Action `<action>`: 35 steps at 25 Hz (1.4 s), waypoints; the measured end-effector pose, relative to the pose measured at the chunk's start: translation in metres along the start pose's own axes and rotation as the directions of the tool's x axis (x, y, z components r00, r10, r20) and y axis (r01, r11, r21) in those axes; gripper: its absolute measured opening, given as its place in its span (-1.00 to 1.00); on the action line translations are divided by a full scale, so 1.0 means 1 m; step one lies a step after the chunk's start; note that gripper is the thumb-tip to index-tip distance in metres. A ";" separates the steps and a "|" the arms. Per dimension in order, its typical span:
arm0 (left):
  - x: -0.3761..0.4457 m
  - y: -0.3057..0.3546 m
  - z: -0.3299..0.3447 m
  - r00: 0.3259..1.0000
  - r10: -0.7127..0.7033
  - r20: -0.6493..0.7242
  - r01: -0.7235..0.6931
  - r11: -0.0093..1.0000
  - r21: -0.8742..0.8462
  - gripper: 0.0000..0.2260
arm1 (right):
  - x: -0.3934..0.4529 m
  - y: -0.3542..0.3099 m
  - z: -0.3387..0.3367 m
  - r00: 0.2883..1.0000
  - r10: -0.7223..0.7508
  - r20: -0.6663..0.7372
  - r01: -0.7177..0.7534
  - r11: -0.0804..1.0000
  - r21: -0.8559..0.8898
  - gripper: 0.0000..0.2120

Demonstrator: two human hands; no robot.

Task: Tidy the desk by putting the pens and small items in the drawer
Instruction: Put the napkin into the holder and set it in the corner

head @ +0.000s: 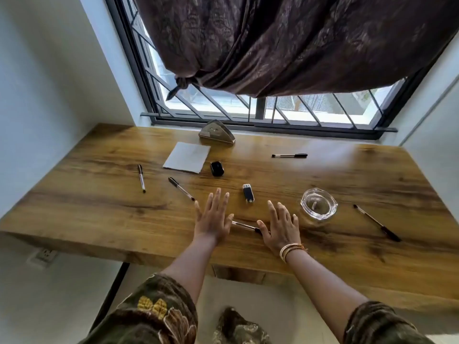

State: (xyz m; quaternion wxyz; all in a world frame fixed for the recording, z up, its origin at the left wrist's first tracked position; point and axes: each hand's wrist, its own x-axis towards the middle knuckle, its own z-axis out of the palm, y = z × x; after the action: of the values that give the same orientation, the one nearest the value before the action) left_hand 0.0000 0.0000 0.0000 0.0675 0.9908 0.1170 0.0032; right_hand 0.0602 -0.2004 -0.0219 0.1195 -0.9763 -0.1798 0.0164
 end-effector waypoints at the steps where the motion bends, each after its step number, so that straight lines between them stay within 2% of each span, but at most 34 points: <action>1: -0.003 0.000 0.003 0.998 -0.037 0.041 0.037 0.999 -0.013 -0.40 | -0.004 0.000 0.001 1.000 0.026 0.004 -0.026 1.000 0.014 -0.31; 3: -0.006 -0.002 0.011 0.990 -0.094 0.108 0.099 0.994 -0.039 -0.42 | -0.010 0.001 0.008 0.997 0.056 -0.047 -0.056 0.998 0.012 -0.28; 6: -0.013 -0.007 0.022 0.975 -0.145 0.168 0.164 0.981 -0.105 -0.42 | -0.015 0.001 0.014 0.997 0.052 -0.053 -0.052 0.999 0.002 -0.26; 11: -0.032 -0.017 0.034 0.990 -0.141 0.030 0.144 0.984 -0.107 -0.43 | -0.014 0.004 0.016 0.997 0.042 -0.071 -0.043 0.999 -0.011 -0.28; 27: -0.031 -0.020 0.040 0.991 -0.128 -0.044 0.120 0.981 -0.151 -0.48 | -0.014 0.007 0.020 0.992 0.028 -0.121 -0.028 1.000 0.008 -0.36; 29: -0.028 -0.020 0.036 0.985 -0.149 -0.084 0.122 0.957 -0.262 -0.50 | -0.007 0.001 0.018 0.984 0.087 -0.157 -0.074 0.993 0.087 -0.39; 31: -0.022 -0.025 0.024 0.964 -0.188 -0.190 0.084 0.888 -0.452 -0.56 | 0.006 -0.011 0.015 0.974 0.123 -0.190 -0.092 0.982 0.163 -0.50; 33: -0.015 -0.036 0.005 0.927 -0.225 -0.301 0.011 0.817 -0.577 -0.64 | 0.025 -0.035 0.013 0.974 0.076 -0.214 -0.037 0.983 0.181 -0.60; 35: 0.001 -0.053 -0.015 0.897 -0.264 -0.356 -0.007 0.795 -0.607 -0.72 | 0.046 -0.065 0.005 0.973 0.041 -0.225 0.009 0.977 0.215 -0.65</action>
State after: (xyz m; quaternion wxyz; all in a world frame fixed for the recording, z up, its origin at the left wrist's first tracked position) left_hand -0.0116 0.0533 0.0076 0.3468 0.8839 0.1907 0.2493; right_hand 0.0803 -0.1238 -0.0108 0.2436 -0.9545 -0.1542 -0.0756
